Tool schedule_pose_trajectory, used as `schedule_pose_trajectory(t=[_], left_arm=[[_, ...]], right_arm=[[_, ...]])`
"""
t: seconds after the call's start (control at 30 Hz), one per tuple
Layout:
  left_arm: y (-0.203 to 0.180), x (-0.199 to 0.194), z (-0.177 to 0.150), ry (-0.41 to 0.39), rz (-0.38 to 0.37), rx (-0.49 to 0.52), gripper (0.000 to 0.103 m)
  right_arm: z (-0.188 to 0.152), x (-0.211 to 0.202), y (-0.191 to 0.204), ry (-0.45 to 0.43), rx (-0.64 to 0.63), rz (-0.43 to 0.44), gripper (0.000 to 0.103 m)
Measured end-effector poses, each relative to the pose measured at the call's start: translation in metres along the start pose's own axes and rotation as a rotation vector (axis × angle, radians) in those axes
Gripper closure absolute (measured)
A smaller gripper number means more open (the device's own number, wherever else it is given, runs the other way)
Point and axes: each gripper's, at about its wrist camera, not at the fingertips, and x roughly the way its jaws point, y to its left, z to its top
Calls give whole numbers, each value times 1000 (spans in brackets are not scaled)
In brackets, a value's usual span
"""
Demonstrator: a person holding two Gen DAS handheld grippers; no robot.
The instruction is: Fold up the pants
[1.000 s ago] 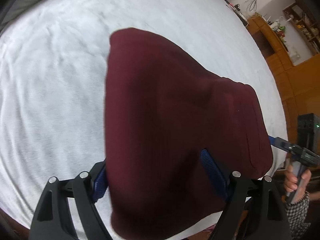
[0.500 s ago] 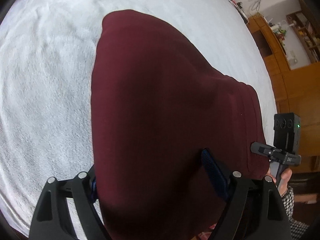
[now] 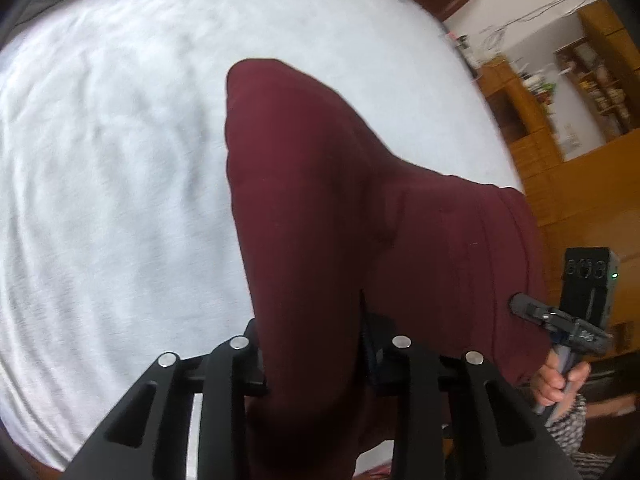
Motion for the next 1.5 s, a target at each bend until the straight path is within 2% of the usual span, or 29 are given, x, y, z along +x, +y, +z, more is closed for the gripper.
schedule_pose_trajectory(t=[0.17,0.27,0.37,0.43,0.5,0.6,0.63,0.7,0.77,0.83,0.9,1.07,1.2,1.27,1.3,1.4,1.5], left_arm=[[-36,7,23,-54,-93,31,72],[-56,23,41,-77,-87,62,71],[-56,53,58,-60,-64,57,71],[-51,80,60,-16,-25,46,70],[-45,98,59,-7,29,43,62],[-37,104,58,-15,-5,10,56],[-36,102,57,-13,-8,10,55],[-34,96,54,-10,27,22,43],[-26,83,48,-15,78,33,34],[-26,73,42,-27,121,47,33],[-26,61,32,-29,173,56,25],[-27,38,16,-44,230,72,20],[-36,37,12,-62,282,90,17],[-39,42,14,-58,286,74,16],[-39,44,15,-53,280,61,16],[-41,48,18,-44,276,51,16],[-46,50,19,-47,282,71,15]], right_arm=[[24,-49,-1,-77,-57,-64,67],[42,-60,-19,-92,-52,-92,67],[59,-50,-53,-73,-10,-135,66],[65,-32,-86,-31,55,-158,65],[66,-16,-109,1,89,-208,61],[58,-12,-130,-27,149,-144,55],[57,-15,-130,-37,150,-134,50],[49,-21,-125,-43,135,-155,47],[44,-31,-115,-51,126,-198,46],[36,-45,-107,-73,128,-226,46],[24,-59,-92,-107,116,-244,46],[0,-75,-69,-137,95,-259,46],[0,-58,-55,-119,68,-313,46],[2,-46,-56,-106,78,-325,52],[3,-42,-57,-97,80,-324,63],[3,-43,-54,-103,59,-318,81],[4,-52,-51,-106,60,-312,84]])
